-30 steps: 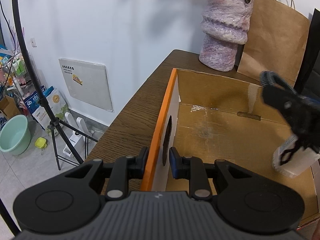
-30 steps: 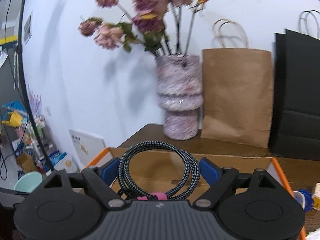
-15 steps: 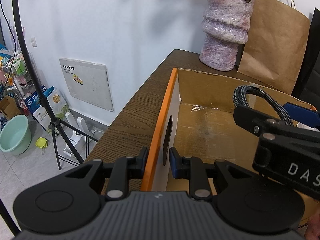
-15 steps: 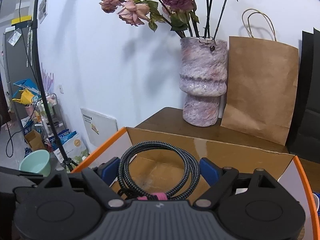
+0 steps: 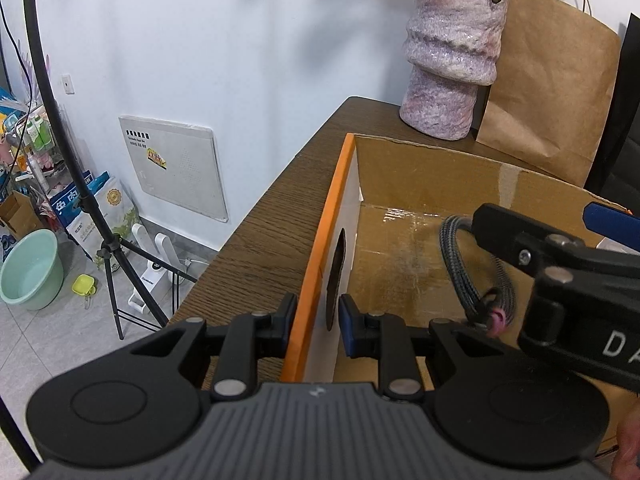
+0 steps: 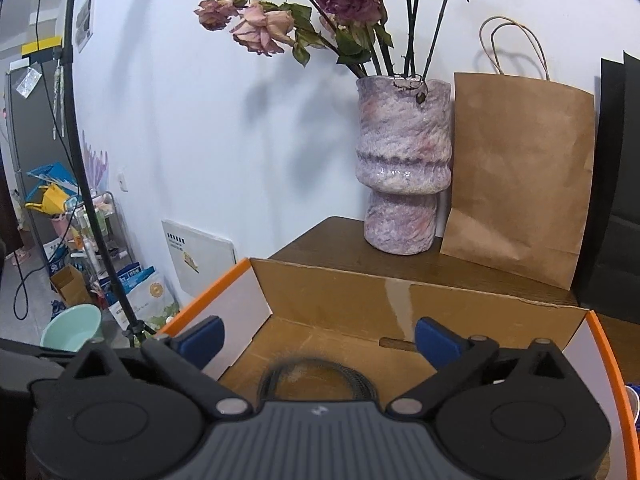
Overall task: Organize rigid objects
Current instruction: 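Lift the braided cable with the right tool into the box and release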
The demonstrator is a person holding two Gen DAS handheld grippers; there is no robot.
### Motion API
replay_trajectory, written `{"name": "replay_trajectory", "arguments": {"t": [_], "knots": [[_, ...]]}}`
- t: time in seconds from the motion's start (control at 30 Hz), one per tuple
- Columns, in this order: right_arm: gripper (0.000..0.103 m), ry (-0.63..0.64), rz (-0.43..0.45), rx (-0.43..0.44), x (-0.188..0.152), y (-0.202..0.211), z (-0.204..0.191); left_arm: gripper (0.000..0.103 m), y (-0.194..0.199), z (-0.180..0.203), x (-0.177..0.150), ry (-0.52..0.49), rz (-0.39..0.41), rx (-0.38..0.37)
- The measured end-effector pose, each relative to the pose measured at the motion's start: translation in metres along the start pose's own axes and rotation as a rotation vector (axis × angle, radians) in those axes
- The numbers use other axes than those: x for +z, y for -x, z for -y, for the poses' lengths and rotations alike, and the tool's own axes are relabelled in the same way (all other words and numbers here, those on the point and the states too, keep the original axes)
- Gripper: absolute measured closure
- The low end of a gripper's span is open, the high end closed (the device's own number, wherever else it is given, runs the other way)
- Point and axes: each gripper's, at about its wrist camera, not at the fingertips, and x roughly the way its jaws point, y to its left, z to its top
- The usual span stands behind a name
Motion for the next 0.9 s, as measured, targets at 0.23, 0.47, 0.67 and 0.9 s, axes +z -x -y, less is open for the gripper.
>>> {"name": "replay_trajectory", "arguments": {"t": [0.23,0.47,0.67,0.9], "knots": [[0.001,-0.009,0.001,-0.008,0.001,0.001,0.003,0.080,0.000,0.000,0.000,0.001,0.000,0.000],[0.001,-0.012,0.000,-0.011,0.001,0.000,0.004,0.080,0.000,0.000,-0.001,0.001,0.000,0.000],[0.001,-0.011,0.000,-0.014,0.001,0.001,0.004,0.080,0.000,0.000,-0.001,0.001,0.001,-0.001],[0.001,-0.017,0.005,-0.029,-0.001,0.007,0.011,0.080,-0.001,-0.001,-0.002,0.001,0.000,0.001]]}}
